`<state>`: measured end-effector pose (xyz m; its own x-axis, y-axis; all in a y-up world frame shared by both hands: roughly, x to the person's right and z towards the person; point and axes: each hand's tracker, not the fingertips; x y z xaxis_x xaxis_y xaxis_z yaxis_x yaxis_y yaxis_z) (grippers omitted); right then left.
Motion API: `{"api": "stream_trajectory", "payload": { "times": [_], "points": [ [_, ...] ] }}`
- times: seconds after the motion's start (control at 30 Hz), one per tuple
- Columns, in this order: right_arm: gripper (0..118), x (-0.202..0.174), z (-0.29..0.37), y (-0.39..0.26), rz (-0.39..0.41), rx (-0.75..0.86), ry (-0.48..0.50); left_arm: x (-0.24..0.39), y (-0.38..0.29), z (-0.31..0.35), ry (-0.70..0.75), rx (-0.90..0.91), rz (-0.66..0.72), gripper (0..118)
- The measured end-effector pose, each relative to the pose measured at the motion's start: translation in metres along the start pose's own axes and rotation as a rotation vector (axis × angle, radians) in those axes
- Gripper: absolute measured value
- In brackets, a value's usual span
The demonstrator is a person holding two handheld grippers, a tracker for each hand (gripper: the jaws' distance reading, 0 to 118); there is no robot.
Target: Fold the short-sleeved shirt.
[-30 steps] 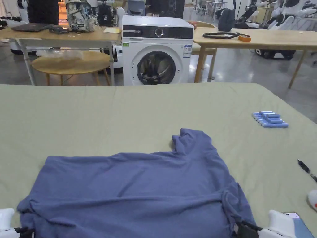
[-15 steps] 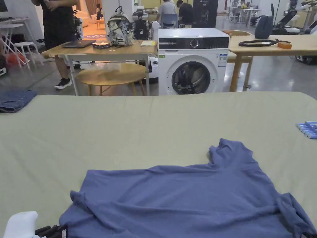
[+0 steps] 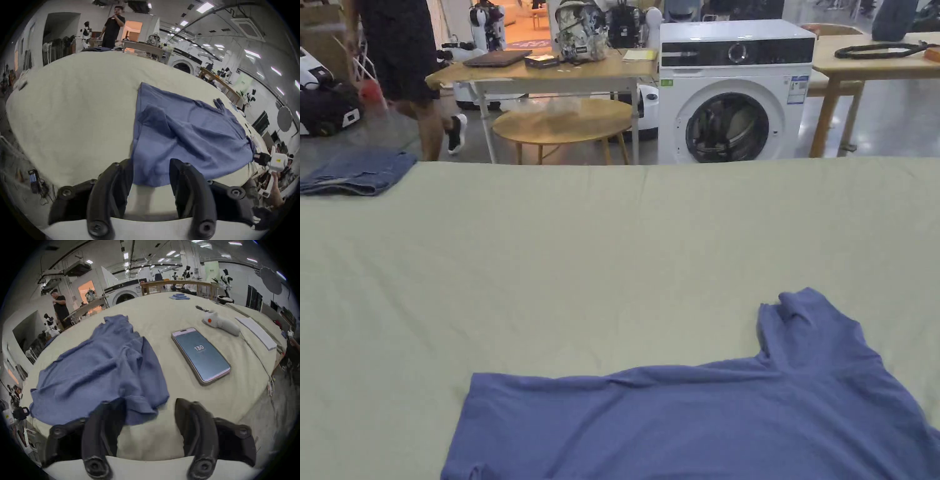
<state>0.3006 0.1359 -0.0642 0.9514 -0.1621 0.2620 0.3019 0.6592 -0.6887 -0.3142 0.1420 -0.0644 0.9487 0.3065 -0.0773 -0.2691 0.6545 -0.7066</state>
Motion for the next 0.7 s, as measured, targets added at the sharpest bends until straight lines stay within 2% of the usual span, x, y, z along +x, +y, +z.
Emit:
{"api": "stream_trajectory", "payload": {
  "times": [0.1,0.23,0.37,0.4,0.43,0.5,0.53,0.6,0.7],
  "points": [
    [64,0.002,0.019,0.009,0.025,0.064,0.029,0.014,0.011,0.026,0.0,0.144,-0.059,44],
    [63,-0.03,0.06,0.041,0.128,0.252,0.098,0.053,0.041,0.072,-0.021,0.347,-0.157,43],
    [59,-0.062,0.077,0.061,0.214,0.374,0.179,0.088,0.059,0.093,-0.022,0.455,-0.264,43],
    [54,-0.07,0.077,0.063,0.221,0.393,0.201,0.095,0.062,0.093,-0.024,0.463,-0.276,38],
    [43,-0.077,0.076,0.066,0.232,0.401,0.225,0.101,0.065,0.092,-0.031,0.466,-0.28,29],
    [4,-0.091,0.07,0.066,0.243,0.402,0.224,0.106,0.066,0.085,-0.045,0.466,-0.272,0],
    [0,-0.093,0.064,0.065,0.249,0.406,0.228,0.107,0.066,0.082,-0.046,0.465,-0.261,0],
    [0,-0.1,0.054,0.067,0.266,0.366,0.252,0.106,0.076,0.069,-0.082,0.411,-0.247,0],
    [0,-0.104,0.045,0.067,0.26,0.349,0.271,0.097,0.102,0.043,-0.049,0.356,-0.236,0]
  ]
}}
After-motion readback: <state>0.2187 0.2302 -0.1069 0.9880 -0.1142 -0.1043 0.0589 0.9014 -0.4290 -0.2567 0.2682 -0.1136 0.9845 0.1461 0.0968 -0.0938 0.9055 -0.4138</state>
